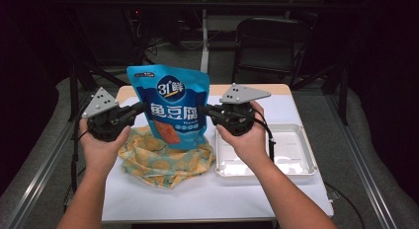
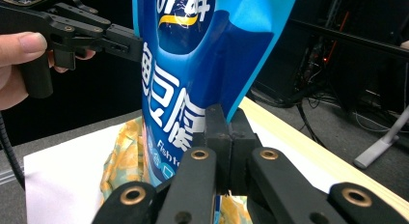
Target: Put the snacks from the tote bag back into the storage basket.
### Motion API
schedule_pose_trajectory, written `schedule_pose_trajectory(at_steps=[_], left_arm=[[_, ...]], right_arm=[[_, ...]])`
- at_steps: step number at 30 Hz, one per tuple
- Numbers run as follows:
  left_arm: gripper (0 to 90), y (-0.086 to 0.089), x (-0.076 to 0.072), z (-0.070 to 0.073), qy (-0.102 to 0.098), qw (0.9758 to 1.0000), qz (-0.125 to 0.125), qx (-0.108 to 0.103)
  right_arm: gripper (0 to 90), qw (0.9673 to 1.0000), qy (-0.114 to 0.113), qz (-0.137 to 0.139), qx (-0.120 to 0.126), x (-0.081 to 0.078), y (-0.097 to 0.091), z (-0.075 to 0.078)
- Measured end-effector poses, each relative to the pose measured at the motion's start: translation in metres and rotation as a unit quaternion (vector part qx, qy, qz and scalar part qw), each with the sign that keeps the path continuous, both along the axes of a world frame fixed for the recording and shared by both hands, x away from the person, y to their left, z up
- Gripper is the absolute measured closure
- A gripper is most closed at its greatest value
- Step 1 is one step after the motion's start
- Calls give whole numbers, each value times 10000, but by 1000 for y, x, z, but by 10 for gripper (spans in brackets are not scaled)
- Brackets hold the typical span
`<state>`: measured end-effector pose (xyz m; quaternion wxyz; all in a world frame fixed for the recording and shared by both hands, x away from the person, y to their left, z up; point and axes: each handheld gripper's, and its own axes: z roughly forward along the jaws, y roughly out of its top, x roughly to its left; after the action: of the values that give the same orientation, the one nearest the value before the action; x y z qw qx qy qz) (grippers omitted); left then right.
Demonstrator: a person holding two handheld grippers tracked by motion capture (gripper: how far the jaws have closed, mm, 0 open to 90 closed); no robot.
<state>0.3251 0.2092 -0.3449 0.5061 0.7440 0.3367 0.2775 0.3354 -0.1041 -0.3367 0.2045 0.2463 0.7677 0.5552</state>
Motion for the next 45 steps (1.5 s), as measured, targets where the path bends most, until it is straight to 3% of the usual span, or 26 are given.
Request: schedule_pose_trajectory(at_steps=[22,45], left_arm=[[900,-64,14,-2,42,9992,-390,83],[900,-115,35,-17,98,9978,-642,121]], right_arm=[[900,9993,106,-343,127,0,-67,-7],[900,9962,128,-854,125,4,-114,-21]])
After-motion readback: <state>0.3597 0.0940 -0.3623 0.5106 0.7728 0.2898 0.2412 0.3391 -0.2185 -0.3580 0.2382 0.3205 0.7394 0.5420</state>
